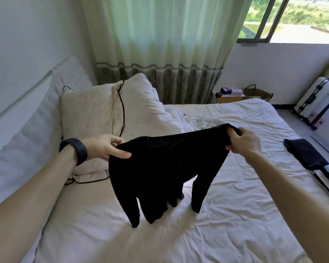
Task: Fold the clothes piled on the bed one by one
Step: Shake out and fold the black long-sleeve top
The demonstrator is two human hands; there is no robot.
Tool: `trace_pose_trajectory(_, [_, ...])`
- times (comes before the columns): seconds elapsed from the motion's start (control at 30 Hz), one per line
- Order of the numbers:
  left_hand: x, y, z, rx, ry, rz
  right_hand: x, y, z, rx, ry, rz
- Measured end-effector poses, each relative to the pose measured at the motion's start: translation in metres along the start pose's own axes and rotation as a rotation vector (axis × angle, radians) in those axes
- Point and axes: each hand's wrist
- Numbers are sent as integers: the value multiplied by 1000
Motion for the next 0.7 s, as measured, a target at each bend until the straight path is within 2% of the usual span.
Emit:
trace_pose_trajectory(0.1, [8,-1,6,136,214,32,-11,1,-8,43,-48,-33])
trace_pose_trajectory(0.2, [8,0,12,394,552,70,-21,-4,-19,12,-231,-152])
trace_pose_trajectory(0.27, [-4,9,14,468,677,21,-25,-5,-30,-114,-314,-208])
trace_pose_trajectory(0.33, [-22,18,15,442,595,-24,-25,-1,-42,-284,-226,-260])
trace_pose_trajectory(0.4, [-45,28,23,263,416,-11,-24,5,-55,-298,-67,-284])
trace_pose_trajectory(0.47, [-65,32,35,41,275,34,-24,12,-68,-207,-26,-215])
trace_pose_trajectory(0.53, [-80,34,49,-82,195,68,-31,20,-77,-34,-97,-82])
trace_pose_trajectory(0.6, [-94,36,66,-105,190,46,-38,30,-85,159,-123,42])
trace_pose_trajectory(0.7, [-111,33,97,0,341,-36,-51,45,-101,356,-145,146])
Point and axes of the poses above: each hand's wrist, its own x-axis towards the middle knuckle, its own z-axis out of the palm, y = z × x, and after that the axes turned 10 degrees about x, right-handed
